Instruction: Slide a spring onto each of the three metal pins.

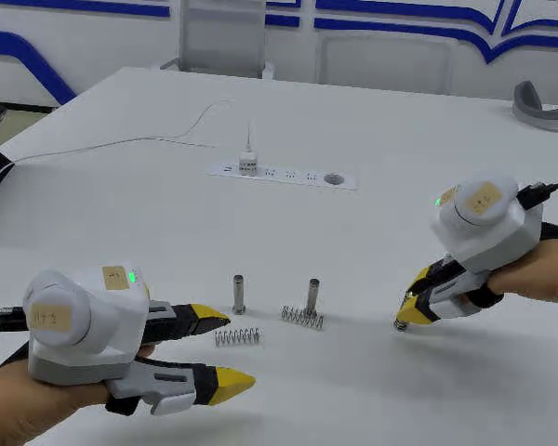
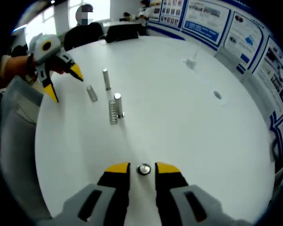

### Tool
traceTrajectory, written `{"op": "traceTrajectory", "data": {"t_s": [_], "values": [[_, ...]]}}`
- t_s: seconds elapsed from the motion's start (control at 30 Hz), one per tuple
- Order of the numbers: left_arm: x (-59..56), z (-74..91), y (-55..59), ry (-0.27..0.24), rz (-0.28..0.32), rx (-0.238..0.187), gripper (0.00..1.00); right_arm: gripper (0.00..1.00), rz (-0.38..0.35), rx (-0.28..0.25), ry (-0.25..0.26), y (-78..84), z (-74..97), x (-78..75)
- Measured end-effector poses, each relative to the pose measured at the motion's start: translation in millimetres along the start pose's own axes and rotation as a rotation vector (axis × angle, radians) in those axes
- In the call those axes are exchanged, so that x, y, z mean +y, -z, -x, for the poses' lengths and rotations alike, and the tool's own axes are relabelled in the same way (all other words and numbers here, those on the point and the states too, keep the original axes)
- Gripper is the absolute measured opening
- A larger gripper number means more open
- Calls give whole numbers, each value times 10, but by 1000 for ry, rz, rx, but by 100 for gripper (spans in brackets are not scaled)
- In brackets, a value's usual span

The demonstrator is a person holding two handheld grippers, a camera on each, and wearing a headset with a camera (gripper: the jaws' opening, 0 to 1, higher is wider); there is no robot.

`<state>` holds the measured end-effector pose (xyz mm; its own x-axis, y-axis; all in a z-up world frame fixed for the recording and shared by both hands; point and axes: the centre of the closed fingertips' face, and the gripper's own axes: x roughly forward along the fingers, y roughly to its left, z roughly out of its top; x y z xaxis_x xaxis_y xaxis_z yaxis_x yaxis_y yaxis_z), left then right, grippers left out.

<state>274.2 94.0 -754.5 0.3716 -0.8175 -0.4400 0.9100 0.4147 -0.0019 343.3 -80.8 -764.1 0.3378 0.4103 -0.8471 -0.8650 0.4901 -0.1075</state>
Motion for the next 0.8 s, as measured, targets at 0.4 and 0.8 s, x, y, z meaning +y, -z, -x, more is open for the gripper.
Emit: {"op": "traceTrajectory", "data": {"t_s": [0.4, 0.8], "values": [[-11, -8, -27, 0, -5, -5, 46, 22, 76, -68, -31, -502, -40, 288], [-12, 5, -32, -1, -4, -6, 45, 18, 68, -58, -91, -611, -422, 468]]}}
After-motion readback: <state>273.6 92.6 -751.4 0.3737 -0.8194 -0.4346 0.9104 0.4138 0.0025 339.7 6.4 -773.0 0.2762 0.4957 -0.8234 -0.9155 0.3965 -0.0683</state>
